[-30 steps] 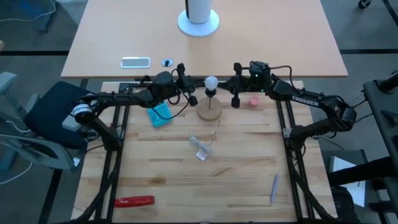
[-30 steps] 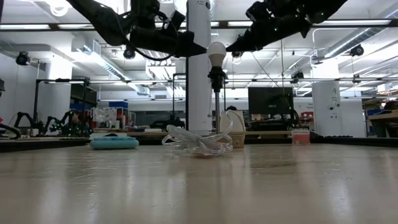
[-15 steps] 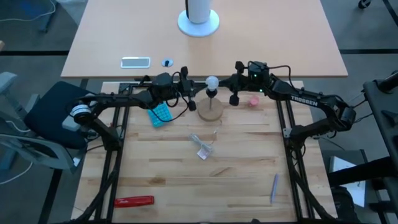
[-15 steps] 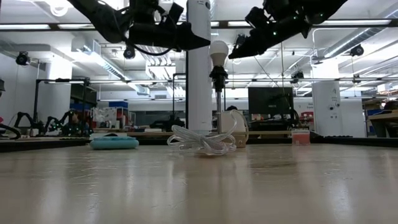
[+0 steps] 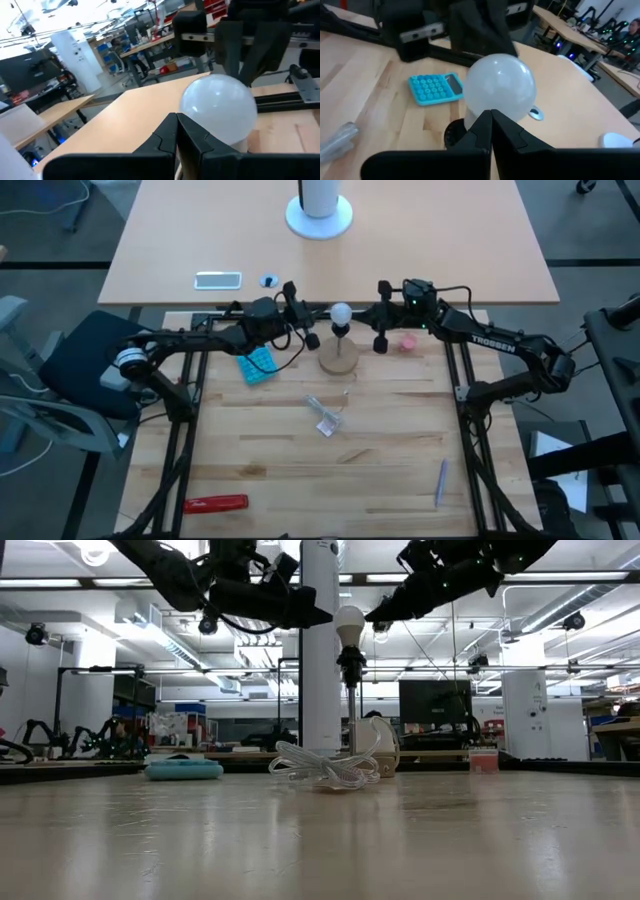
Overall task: Screw lightbulb
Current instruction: Remove the light bulb from the desk lamp
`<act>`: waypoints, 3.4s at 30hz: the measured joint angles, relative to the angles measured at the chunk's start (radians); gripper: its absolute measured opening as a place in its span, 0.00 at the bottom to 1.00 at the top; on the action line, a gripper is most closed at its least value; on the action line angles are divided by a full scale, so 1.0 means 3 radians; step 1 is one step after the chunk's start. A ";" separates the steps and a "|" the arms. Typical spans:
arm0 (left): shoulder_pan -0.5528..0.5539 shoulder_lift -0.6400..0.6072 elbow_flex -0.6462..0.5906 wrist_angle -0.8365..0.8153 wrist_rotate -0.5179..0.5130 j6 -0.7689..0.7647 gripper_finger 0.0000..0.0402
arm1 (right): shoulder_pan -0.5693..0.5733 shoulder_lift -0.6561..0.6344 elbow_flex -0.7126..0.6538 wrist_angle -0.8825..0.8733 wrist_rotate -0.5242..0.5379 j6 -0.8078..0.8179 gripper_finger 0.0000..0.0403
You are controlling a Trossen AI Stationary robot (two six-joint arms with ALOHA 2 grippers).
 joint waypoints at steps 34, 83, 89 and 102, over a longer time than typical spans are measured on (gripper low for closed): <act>-0.0021 -0.0007 0.0000 -0.0104 0.0029 -0.0071 0.00 | -0.0002 -0.0201 0.0000 -0.0177 0.0059 -0.0023 0.00; -0.0080 0.0087 0.0000 -0.0093 0.0280 -0.0051 0.00 | -0.0003 -0.0025 -0.0014 -0.0089 0.0002 -0.0036 0.00; -0.0105 0.0086 0.0000 -0.0079 0.0544 -0.0055 0.00 | -0.0008 -0.0020 -0.0014 -0.0058 0.0246 -0.0032 0.00; -0.0102 0.0008 0.0000 -0.0079 0.0431 -0.0073 0.00 | -0.0010 -0.0020 -0.0014 -0.0053 0.0218 -0.0034 0.00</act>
